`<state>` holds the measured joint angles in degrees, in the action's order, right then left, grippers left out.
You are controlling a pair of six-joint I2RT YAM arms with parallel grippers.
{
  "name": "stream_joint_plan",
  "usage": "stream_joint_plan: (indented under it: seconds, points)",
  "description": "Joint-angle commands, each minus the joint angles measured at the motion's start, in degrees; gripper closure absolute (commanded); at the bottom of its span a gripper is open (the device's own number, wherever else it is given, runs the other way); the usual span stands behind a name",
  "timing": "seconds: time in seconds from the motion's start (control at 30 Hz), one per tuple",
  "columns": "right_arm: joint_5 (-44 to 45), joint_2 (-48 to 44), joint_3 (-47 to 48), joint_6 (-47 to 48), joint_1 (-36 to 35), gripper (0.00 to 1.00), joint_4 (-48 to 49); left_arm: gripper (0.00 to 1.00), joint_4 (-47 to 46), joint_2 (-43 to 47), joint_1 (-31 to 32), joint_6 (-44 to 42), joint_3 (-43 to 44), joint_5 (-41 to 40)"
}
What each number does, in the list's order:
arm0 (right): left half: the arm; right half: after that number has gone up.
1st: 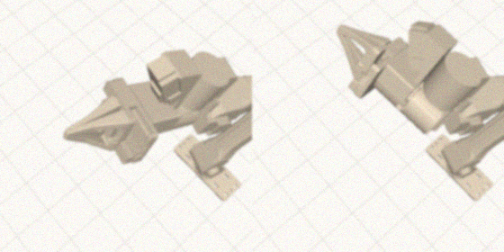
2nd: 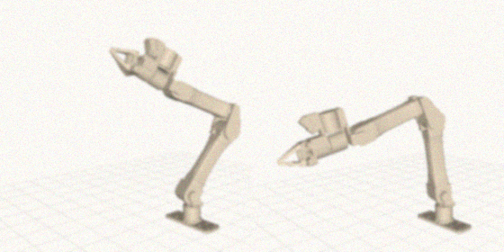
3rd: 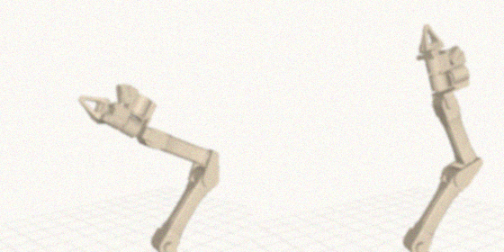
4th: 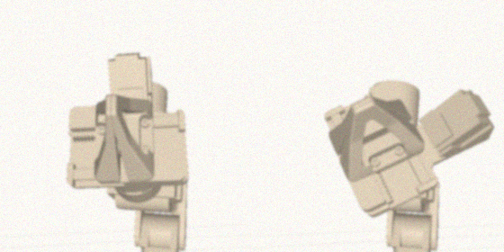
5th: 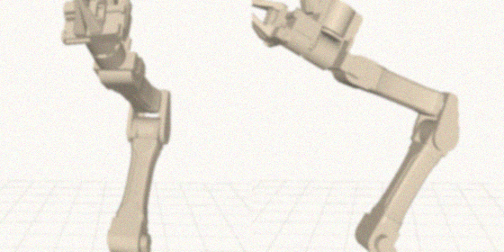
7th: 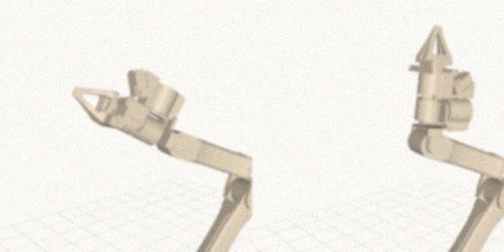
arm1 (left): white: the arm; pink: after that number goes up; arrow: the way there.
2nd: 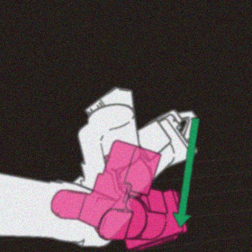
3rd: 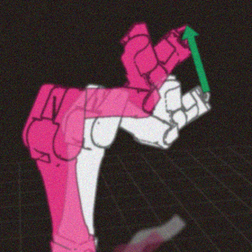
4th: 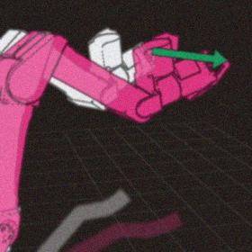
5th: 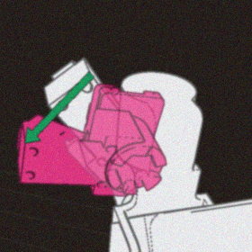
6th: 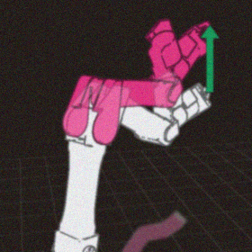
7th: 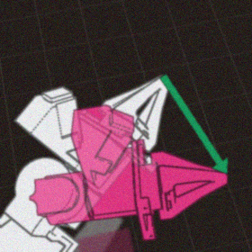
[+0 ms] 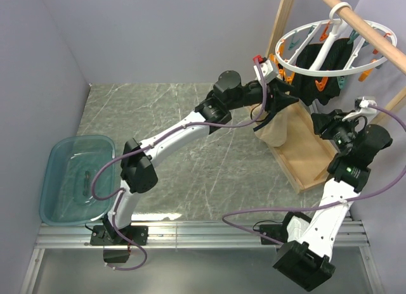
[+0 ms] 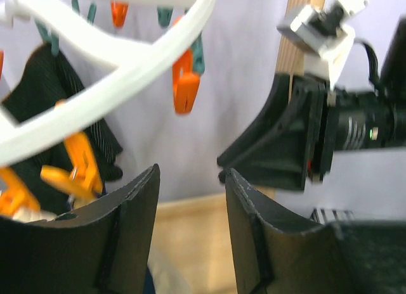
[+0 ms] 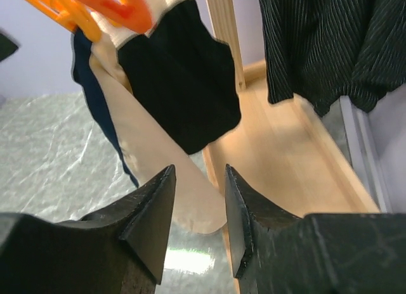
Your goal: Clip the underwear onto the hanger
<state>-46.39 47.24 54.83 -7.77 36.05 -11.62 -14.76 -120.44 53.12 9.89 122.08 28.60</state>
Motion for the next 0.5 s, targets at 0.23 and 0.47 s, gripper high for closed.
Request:
stream_joint_plan:
  seconds: [0.23,0.47]
  points:
    - [-1.3,0.1,-3.0,-7.3,0.2,0.57,27.4,0.48,-10.6,-4.4,1.5,5.9,6.7,-2.7]
    - [-3.0,1.2,-2.4,-3.8,-4.5,0.55,32.3,0.47,-12.4,-4.7,1.5,10.0,6.9,-3.0]
